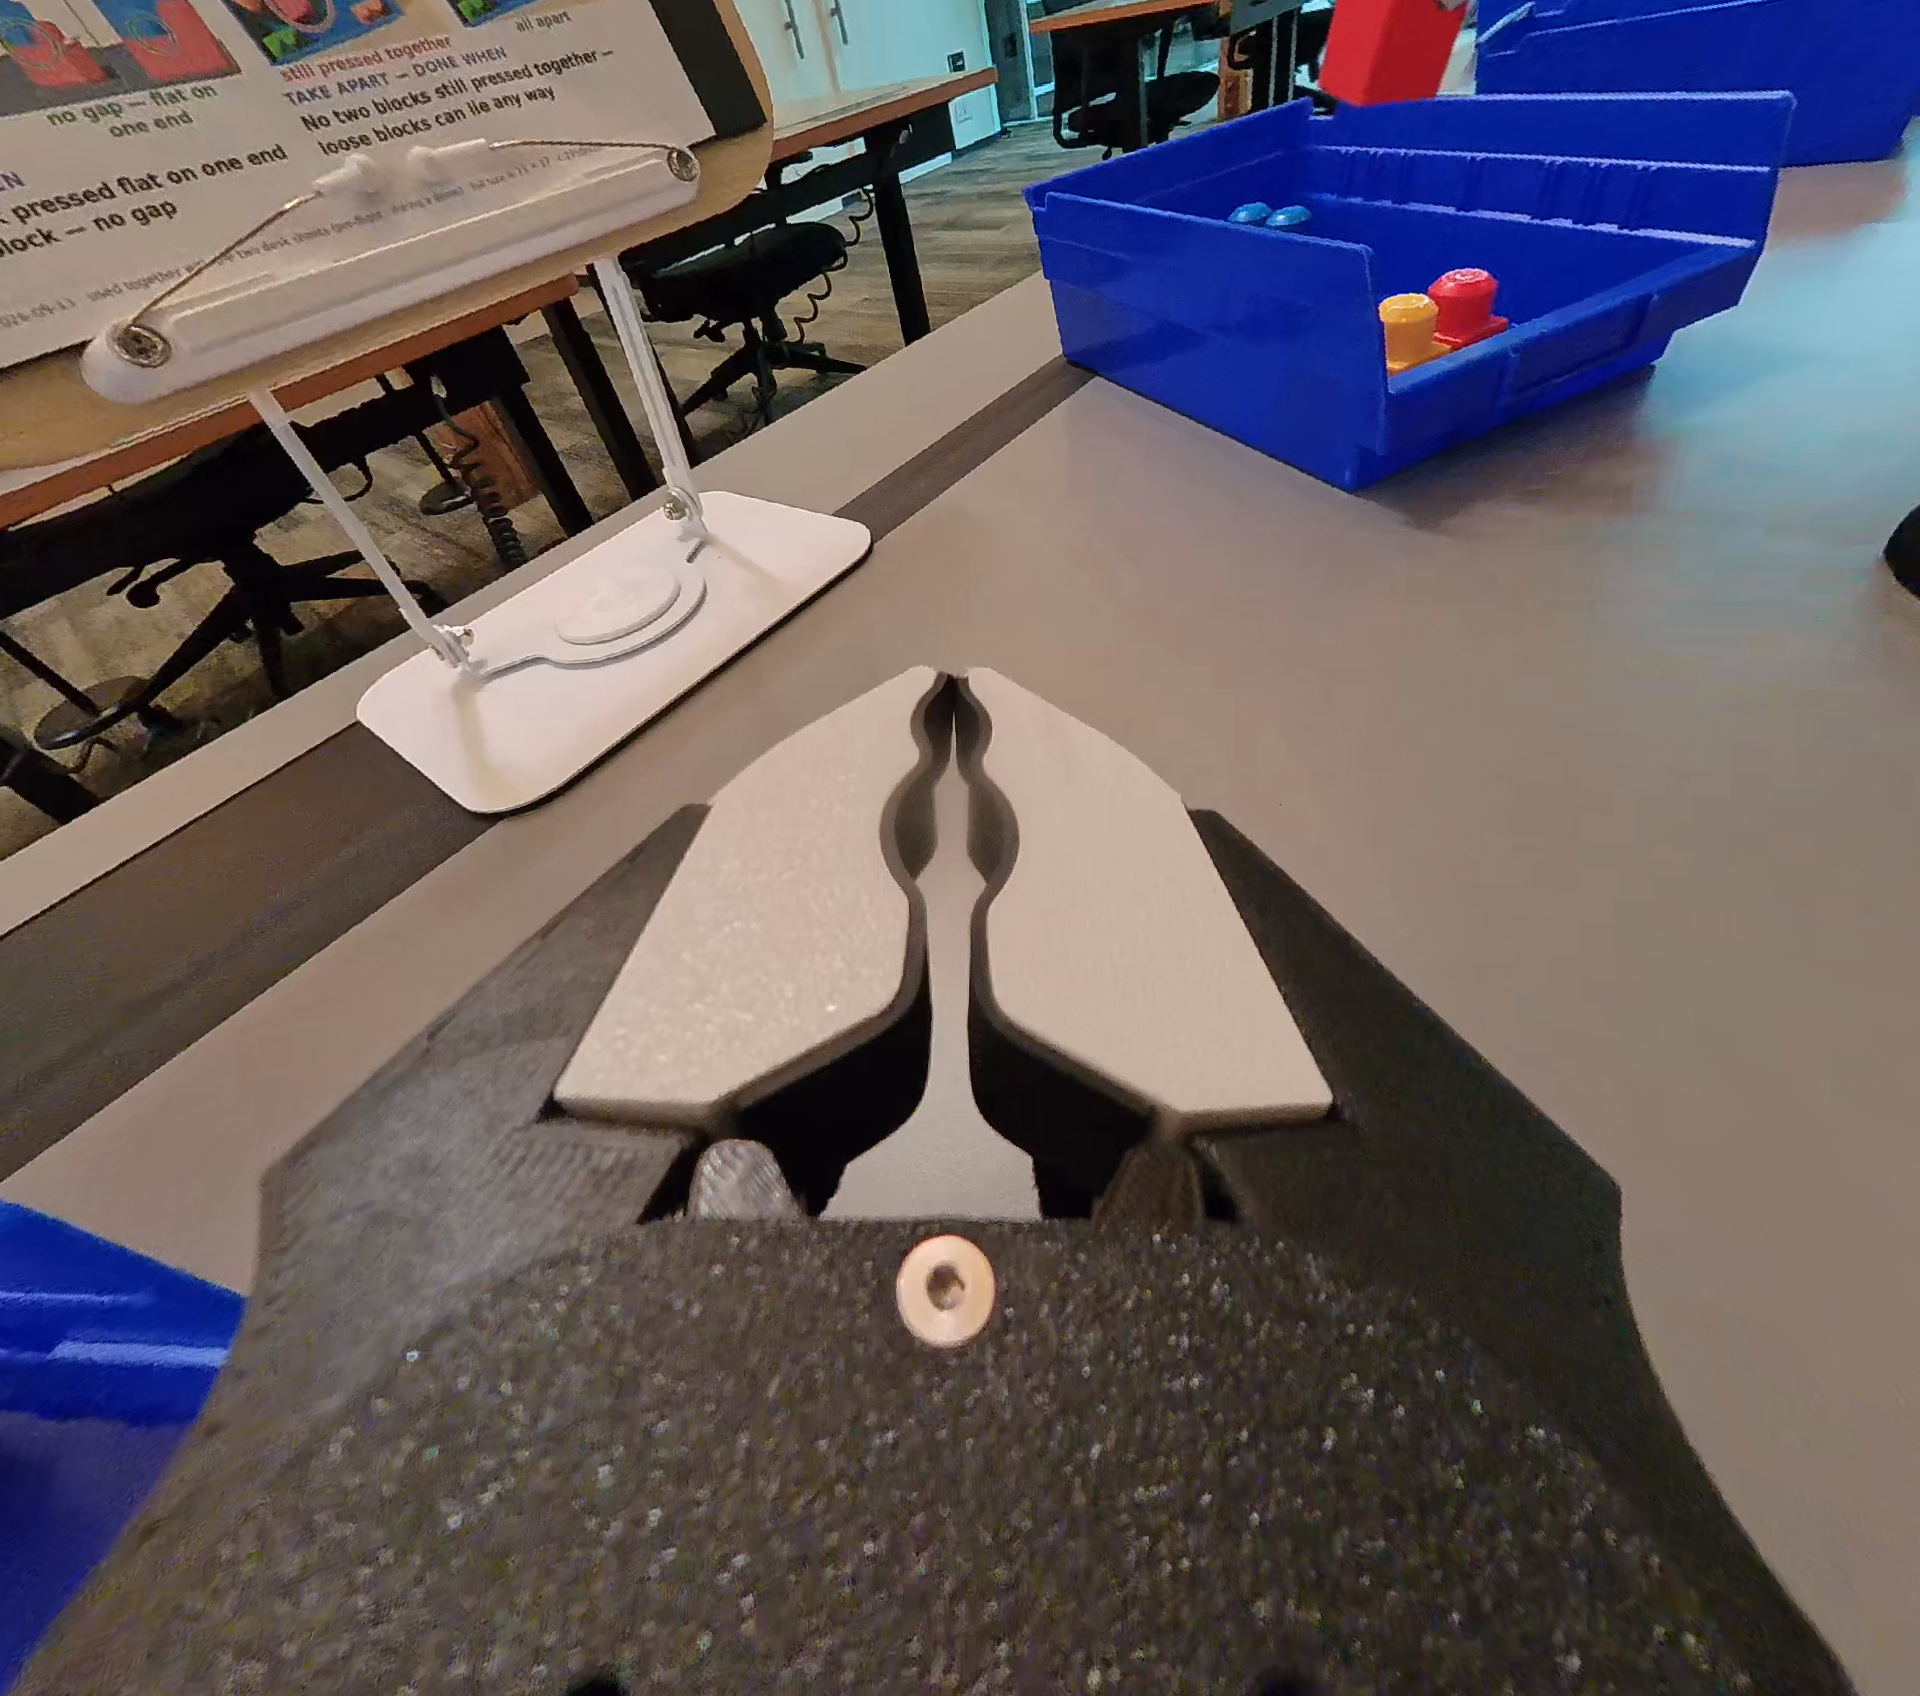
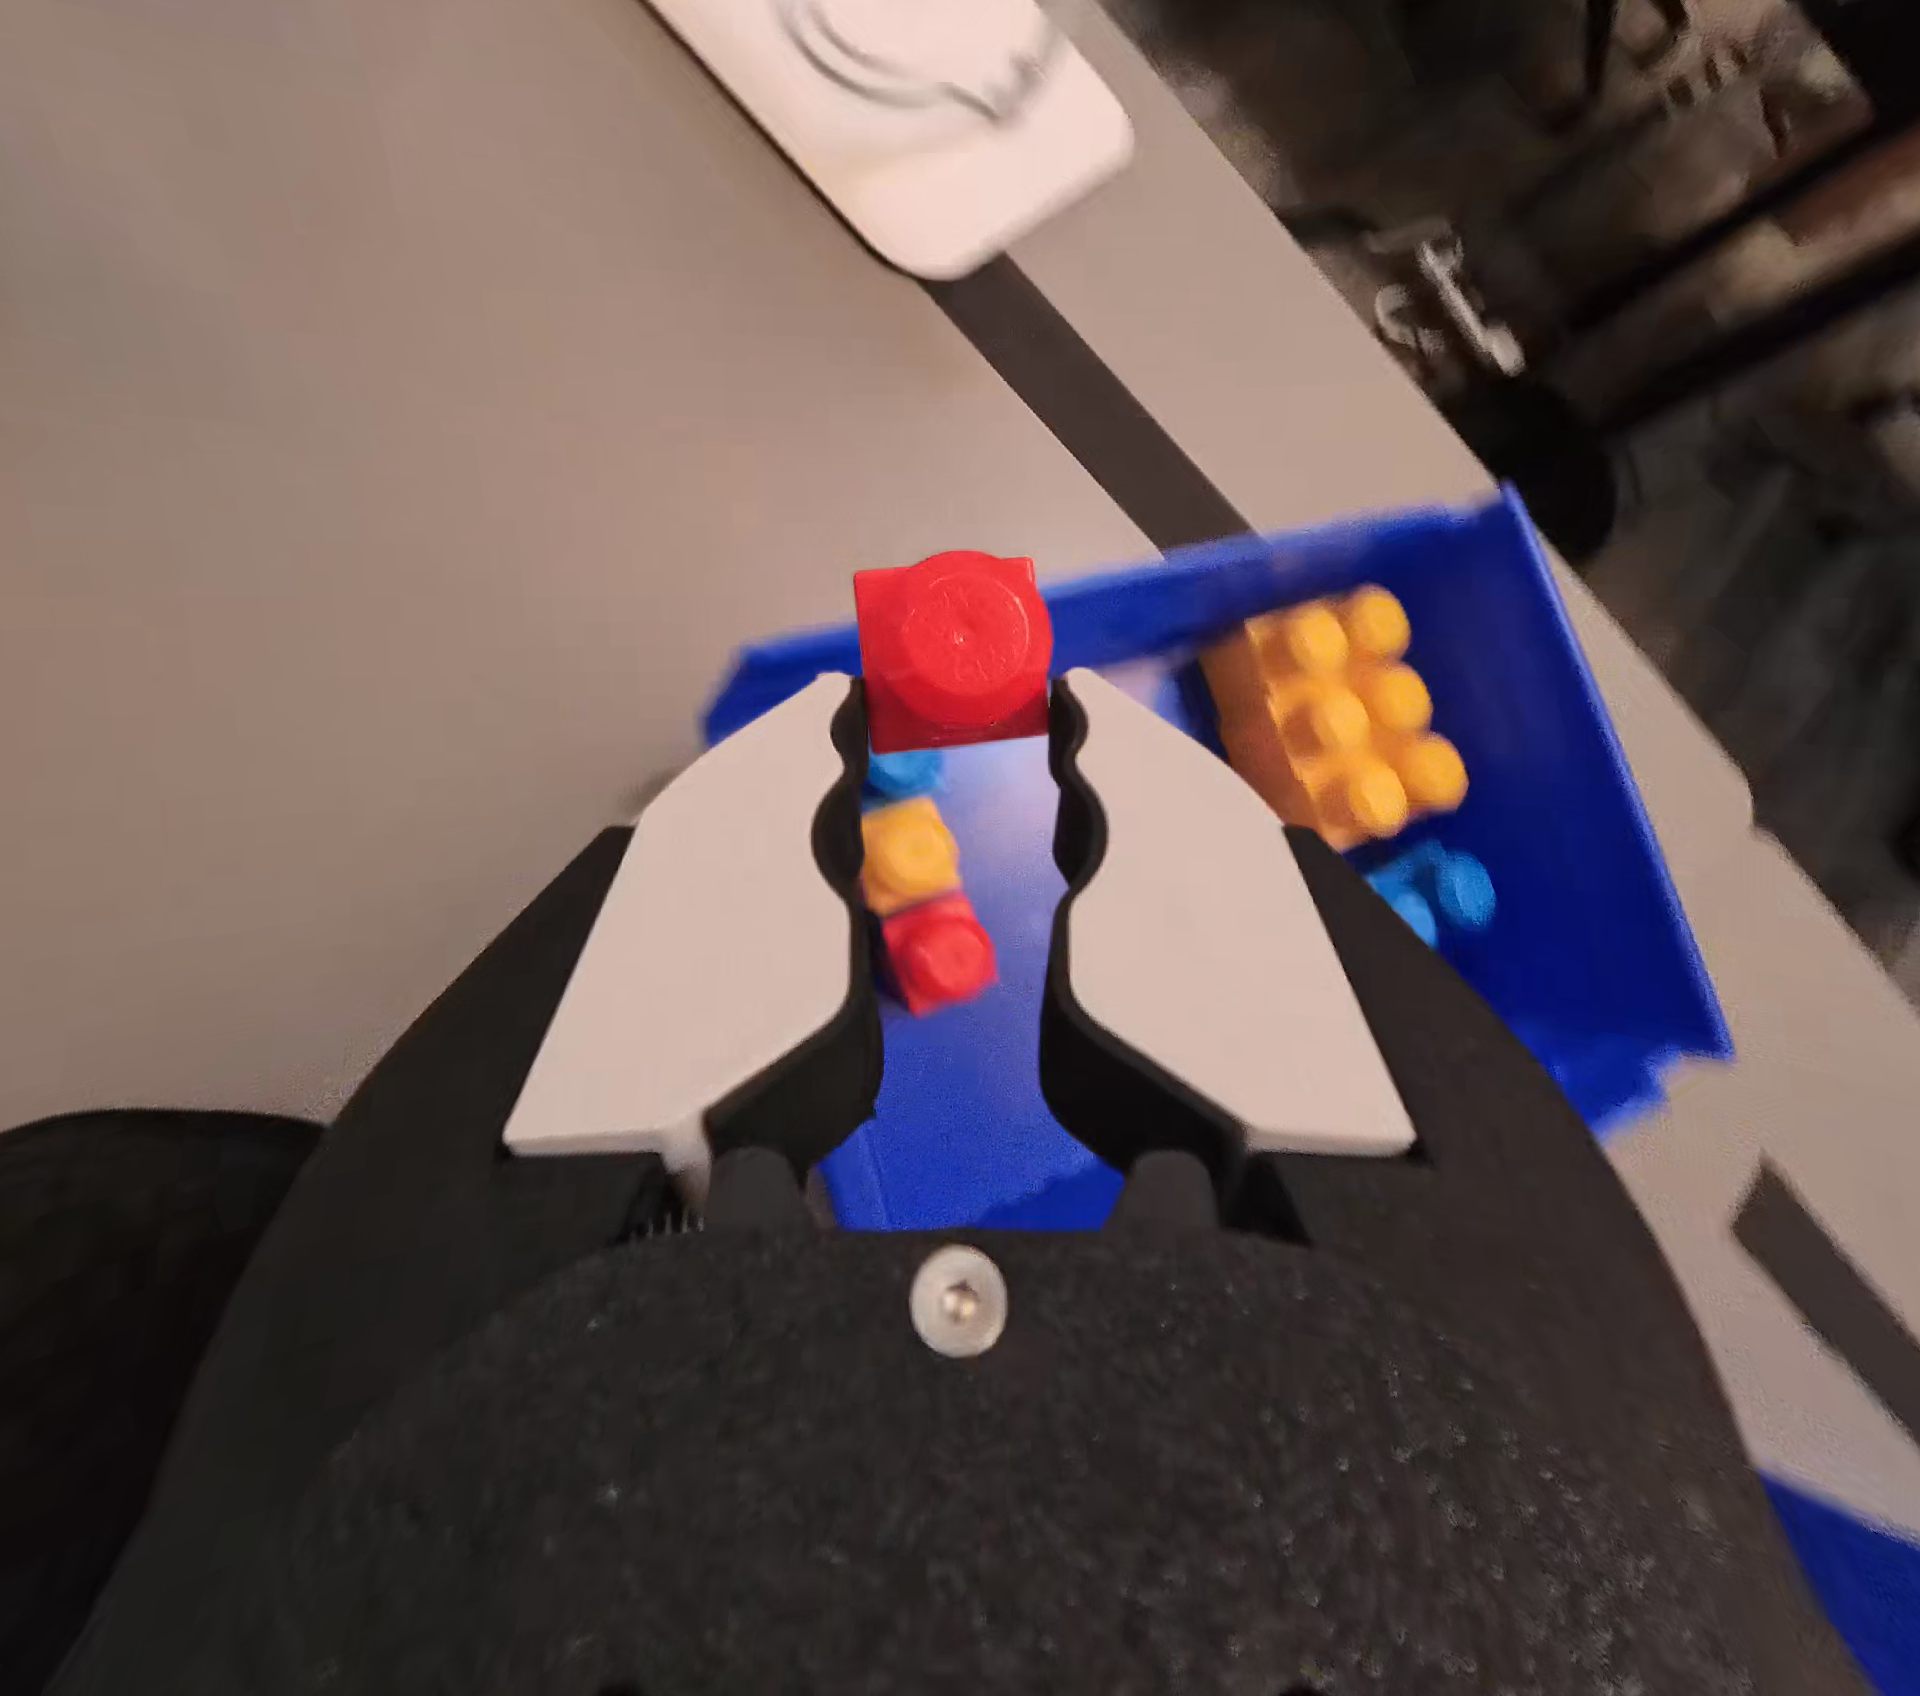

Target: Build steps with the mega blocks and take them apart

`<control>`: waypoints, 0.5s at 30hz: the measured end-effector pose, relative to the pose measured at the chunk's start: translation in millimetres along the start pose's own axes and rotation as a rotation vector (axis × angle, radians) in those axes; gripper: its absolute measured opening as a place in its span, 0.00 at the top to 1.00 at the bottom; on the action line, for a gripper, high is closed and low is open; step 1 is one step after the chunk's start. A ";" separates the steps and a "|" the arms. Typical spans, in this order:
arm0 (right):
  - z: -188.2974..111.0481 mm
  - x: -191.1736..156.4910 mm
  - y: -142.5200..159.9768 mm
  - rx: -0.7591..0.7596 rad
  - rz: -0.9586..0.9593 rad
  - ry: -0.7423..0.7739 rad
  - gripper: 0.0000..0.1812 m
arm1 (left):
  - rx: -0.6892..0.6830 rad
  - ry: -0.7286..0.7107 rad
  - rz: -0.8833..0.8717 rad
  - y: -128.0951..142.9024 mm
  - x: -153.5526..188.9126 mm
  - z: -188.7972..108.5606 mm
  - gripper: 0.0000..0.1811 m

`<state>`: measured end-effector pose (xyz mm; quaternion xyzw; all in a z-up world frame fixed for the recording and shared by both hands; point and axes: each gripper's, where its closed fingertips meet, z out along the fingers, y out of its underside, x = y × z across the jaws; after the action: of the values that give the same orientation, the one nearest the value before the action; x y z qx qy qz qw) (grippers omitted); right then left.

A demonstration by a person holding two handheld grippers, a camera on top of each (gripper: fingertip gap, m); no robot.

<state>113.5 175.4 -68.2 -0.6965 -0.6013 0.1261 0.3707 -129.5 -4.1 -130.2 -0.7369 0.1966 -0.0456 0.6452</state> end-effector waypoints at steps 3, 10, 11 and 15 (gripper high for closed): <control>9.0 38.7 45.2 -0.115 0.120 0.063 0.82 | -0.008 0.004 0.007 1.9 1.4 1.1 1.00; 17.8 43.3 116.5 -0.308 0.297 0.075 0.82 | -0.017 0.008 0.007 4.2 1.6 1.8 1.00; 17.6 39.1 122.8 -0.333 0.295 0.073 0.82 | -0.019 0.012 0.006 4.5 2.2 2.4 1.00; 19.8 22.6 146.1 -0.451 0.259 0.088 0.82 | -0.026 0.024 0.018 5.2 6.1 4.1 1.00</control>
<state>215.5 203.4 -173.4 -0.8375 -0.5033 0.0051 0.2127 -123.8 -2.9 -137.0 -0.7429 0.2116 -0.0462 0.6334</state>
